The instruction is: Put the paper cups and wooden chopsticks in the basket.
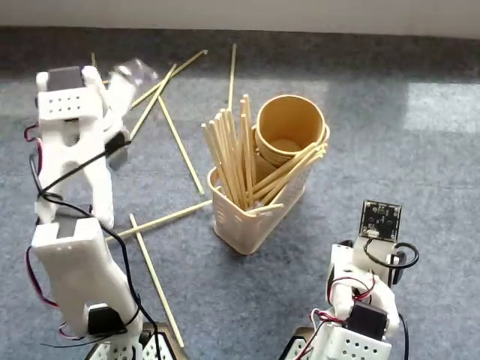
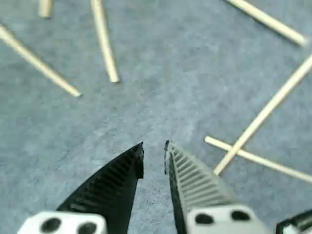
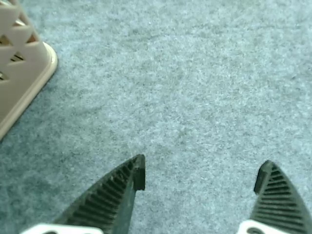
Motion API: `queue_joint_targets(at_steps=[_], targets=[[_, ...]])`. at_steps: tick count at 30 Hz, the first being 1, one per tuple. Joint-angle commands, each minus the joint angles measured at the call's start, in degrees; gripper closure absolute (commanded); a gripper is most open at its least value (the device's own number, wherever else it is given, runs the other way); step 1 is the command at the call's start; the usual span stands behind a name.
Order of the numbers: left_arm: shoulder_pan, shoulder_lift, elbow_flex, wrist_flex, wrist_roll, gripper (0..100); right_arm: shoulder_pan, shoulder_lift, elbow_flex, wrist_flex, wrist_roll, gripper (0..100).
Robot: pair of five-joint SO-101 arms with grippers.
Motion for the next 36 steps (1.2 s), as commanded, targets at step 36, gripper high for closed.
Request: queue_joint_targets(at_steps=[36], targets=[[5.49,-14.99,54.2,-70.51,-18.29,81,-2.42,-0.48,5.32,-1.1,0.7,65.2]])
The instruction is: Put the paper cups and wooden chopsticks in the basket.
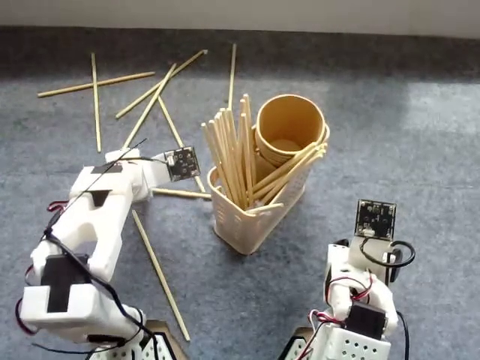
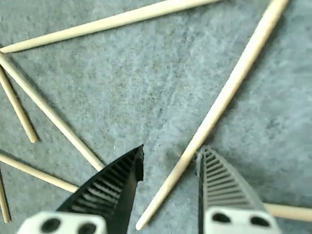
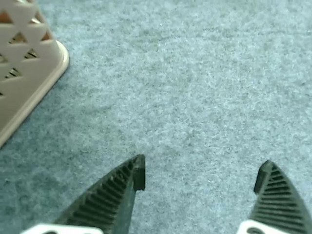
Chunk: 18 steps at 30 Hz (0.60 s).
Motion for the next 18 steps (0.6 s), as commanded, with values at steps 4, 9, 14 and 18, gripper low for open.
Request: queue_joint_targets(at_steps=[4,9,14,18], targets=[[-2.77,-3.21,-8.92,13.45,0.7,81,-0.4,-0.48,5.32,-1.1,0.7,65.2],[-4.44,-15.78,-9.01,34.37,-9.14,81,-0.4,-0.48,5.32,-1.1,0.7,65.2],[-6.2,-28.88,-0.22,44.04,-19.43,81,-0.4,-0.48,5.32,-1.1,0.7,65.2],[-6.46,-35.56,10.07,44.22,-23.03,81,-0.4,-0.48,5.32,-1.1,0.7,65.2]])
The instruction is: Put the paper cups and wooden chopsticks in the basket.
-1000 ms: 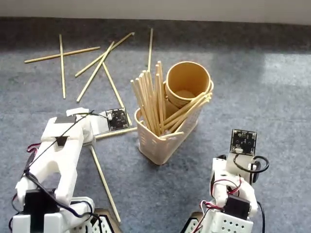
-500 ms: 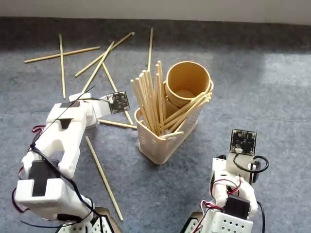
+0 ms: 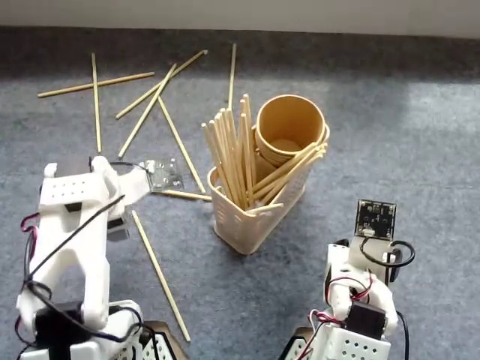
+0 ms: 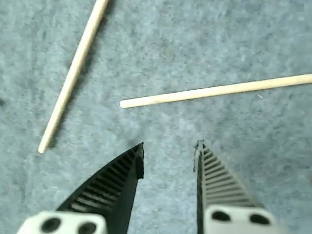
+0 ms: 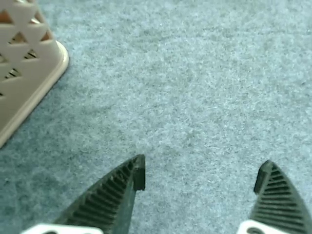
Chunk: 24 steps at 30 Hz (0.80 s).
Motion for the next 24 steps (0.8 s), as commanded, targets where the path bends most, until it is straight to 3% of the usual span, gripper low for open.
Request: queue_joint_targets(at_steps=[1,7,12,19,24], targets=[[-0.31,-6.73,8.04,0.62,-20.31,81,-0.4,-0.48,5.41,-1.1,0.7,65.2],[5.85,-7.52,15.34,-1.05,-18.9,81,-0.31,-0.48,5.41,-1.1,0.7,65.2],[10.95,-4.0,19.38,-11.25,-13.36,81,-0.22,-0.48,5.41,-1.1,0.7,65.2],[9.8,6.73,18.68,-32.88,-6.51,81,-0.22,-0.48,5.41,-1.1,0.7,65.2],[8.57,14.64,9.8,-36.66,1.05,81,-0.22,-0.48,5.41,-1.1,0.7,65.2]])
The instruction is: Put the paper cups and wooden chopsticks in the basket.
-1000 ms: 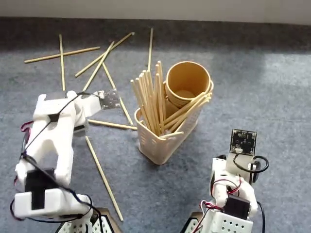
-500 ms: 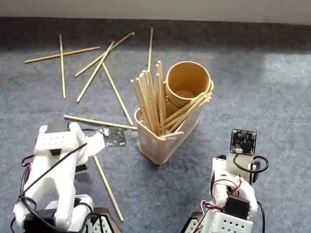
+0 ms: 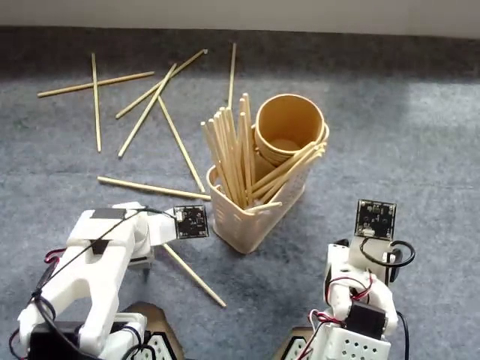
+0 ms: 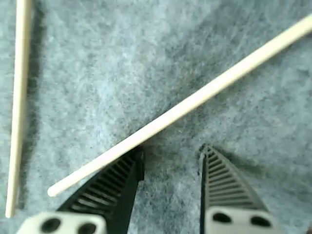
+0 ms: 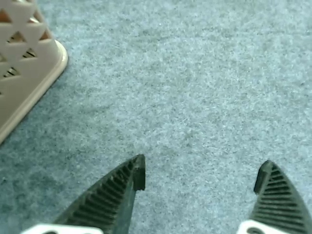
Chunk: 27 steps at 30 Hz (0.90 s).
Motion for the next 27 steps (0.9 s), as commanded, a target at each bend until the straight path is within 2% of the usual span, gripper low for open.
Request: queue_joint_targets(at_steps=[1,4,8,11,15,17,22,27], targets=[[-0.84,5.05,-10.07,-6.95,0.7,81,-0.22,-0.48,5.41,-1.1,0.7,65.2],[-1.89,8.13,-15.25,-6.59,2.37,81,-0.22,-0.48,5.41,-1.1,0.7,65.2],[-4.09,6.81,-20.0,1.67,2.29,81,-0.31,-0.48,5.41,-1.1,0.7,65.2],[-4.26,2.77,-22.81,13.19,2.11,81,-0.4,-0.48,5.41,-1.1,0.7,65.2],[-2.24,-5.58,-24.04,32.44,-2.9,81,-0.4,-0.48,5.41,-1.1,0.7,65.2],[-1.45,-10.95,-24.13,38.68,-3.34,81,-0.4,-0.48,5.41,-1.1,0.7,65.2],[0.57,-20.44,-23.78,35.08,-3.08,81,-0.31,-0.48,5.41,-1.1,0.7,65.2],[1.45,-18.77,-20.0,32.18,-3.08,81,-0.13,-0.48,5.41,-1.1,0.7,65.2]])
